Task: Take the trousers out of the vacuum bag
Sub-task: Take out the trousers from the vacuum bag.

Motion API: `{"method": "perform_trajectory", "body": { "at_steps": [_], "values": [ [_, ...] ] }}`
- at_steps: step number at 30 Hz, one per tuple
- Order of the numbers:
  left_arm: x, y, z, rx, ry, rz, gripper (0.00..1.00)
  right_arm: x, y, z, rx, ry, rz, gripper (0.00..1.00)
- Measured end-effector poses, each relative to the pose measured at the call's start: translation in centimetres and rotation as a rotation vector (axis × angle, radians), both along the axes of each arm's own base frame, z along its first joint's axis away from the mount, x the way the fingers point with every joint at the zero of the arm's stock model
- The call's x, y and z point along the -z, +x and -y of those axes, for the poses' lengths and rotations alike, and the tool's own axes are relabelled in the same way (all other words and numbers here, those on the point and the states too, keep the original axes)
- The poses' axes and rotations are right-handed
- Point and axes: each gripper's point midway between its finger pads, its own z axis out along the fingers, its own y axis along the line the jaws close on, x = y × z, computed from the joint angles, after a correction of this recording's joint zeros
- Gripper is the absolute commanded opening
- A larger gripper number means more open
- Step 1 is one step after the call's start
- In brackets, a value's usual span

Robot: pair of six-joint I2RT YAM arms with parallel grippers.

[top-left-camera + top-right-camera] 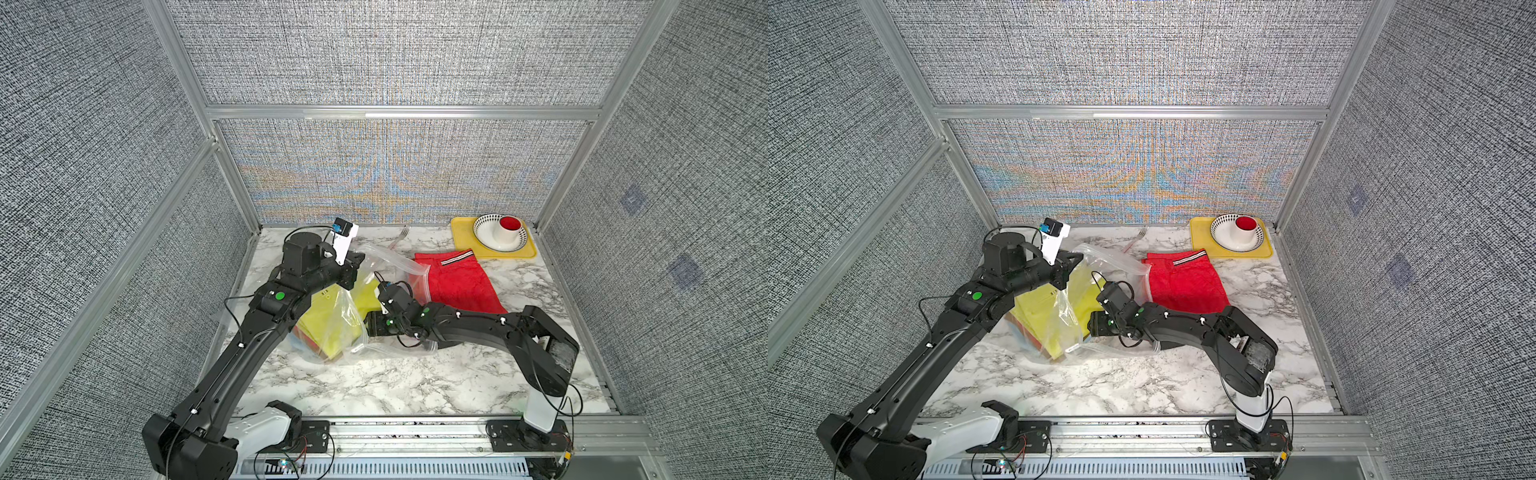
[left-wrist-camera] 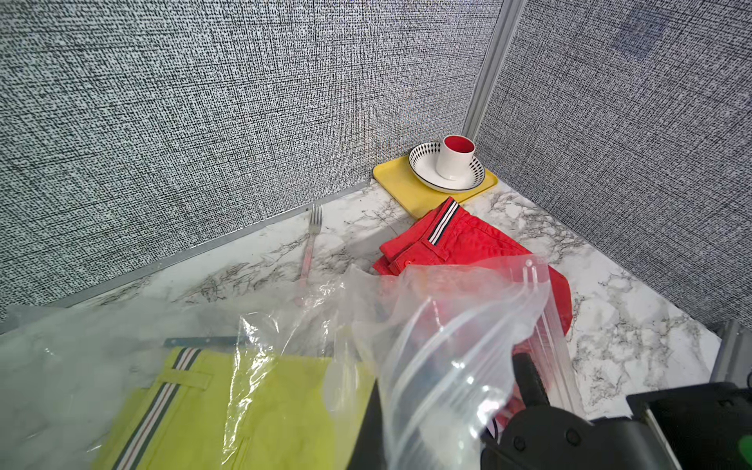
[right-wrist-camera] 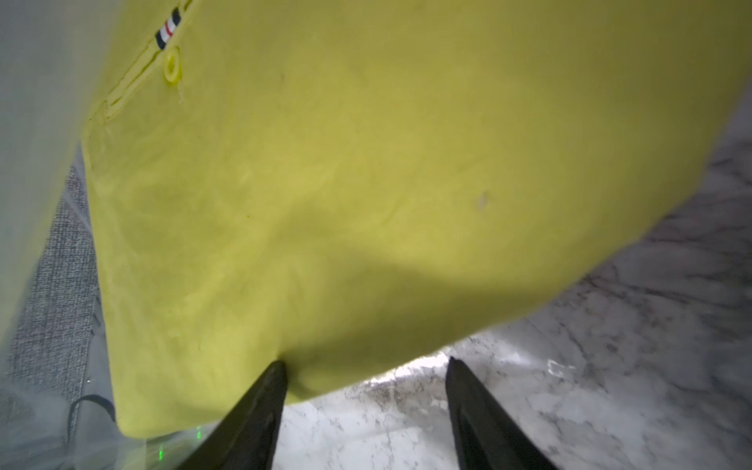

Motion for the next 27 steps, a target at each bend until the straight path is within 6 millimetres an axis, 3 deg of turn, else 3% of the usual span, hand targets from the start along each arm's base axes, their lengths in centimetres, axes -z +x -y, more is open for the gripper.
{"method": "perform_trajectory", "body": {
  "at_steps": [10, 12, 20, 25, 27],
  "values": [
    [0.5, -0.2, -0.3, -0.008, 0.008, -0.002, 0.00, -0.9, 0.7, -1.7, 0.000, 0.065, 0.001, 0.65],
    [0.5, -0.1, -0.4, -0.017, 0.011, 0.001, 0.00, -0.8, 0.6, -1.7, -0.002, 0.065, -0.002, 0.59],
    [0.5, -0.1, -0.5, -0.020, 0.017, 0.009, 0.00, -1.2, 0.6, -1.5, 0.008, 0.074, -0.005, 0.16],
    [0.7, -0.1, -0.5, -0.021, 0.019, 0.006, 0.00, -1.7, 0.5, -1.3, 0.009, 0.078, 0.003, 0.02],
    [0.7, -0.1, -0.5, -0.021, 0.019, 0.006, 0.00, -1.8, 0.5, -1.3, 0.007, 0.079, 0.007, 0.01]
  ]
}}
